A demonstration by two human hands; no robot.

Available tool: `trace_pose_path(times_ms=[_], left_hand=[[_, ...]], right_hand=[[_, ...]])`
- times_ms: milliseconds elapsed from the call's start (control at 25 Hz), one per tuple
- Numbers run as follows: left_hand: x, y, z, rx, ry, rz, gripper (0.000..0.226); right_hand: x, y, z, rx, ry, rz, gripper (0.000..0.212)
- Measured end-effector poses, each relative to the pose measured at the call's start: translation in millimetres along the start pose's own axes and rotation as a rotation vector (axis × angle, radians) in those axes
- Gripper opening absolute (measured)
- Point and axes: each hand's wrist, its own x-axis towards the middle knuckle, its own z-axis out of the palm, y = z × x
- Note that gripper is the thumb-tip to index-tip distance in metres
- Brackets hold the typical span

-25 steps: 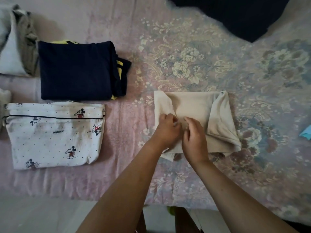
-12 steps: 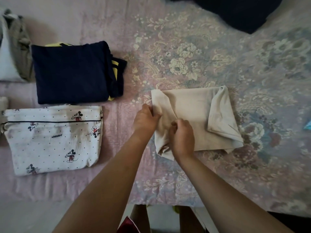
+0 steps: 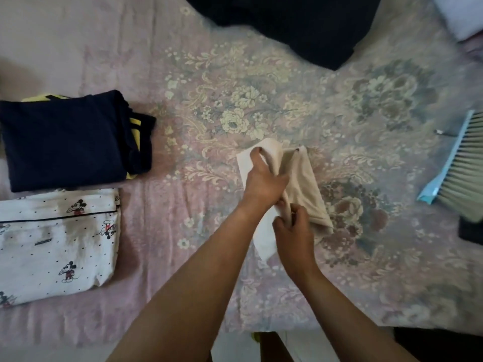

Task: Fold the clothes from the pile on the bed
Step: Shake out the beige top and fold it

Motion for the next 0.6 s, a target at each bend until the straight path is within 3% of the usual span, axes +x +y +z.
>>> trace_pose_path(times_ms=[120,240,360,480,600], left_hand=[[13,20,57,0.083,-0.036,0.061,0.073],[18,17,85,0.02,-0.126,0.104,0.061],[13,-7,73,0.097,-0.012,0.376,0.045],[26,-44,51,0.64,0.243,0.861,0.047],[41,-58,56,1.143,0.074,1.118,0.052]], right_hand=[[31,7,-39,-0.027,0.092,0.019,0.011],[54,22,-62,-0.116,0.168,0.014,0.009],[65,40,-69,-0.29,0.253,-0.017,0.015],[77,53,-70,-0.548,0.322,-0.071,0.019],[98,64,-72,-0.656,0.218,-0.009,0.032]])
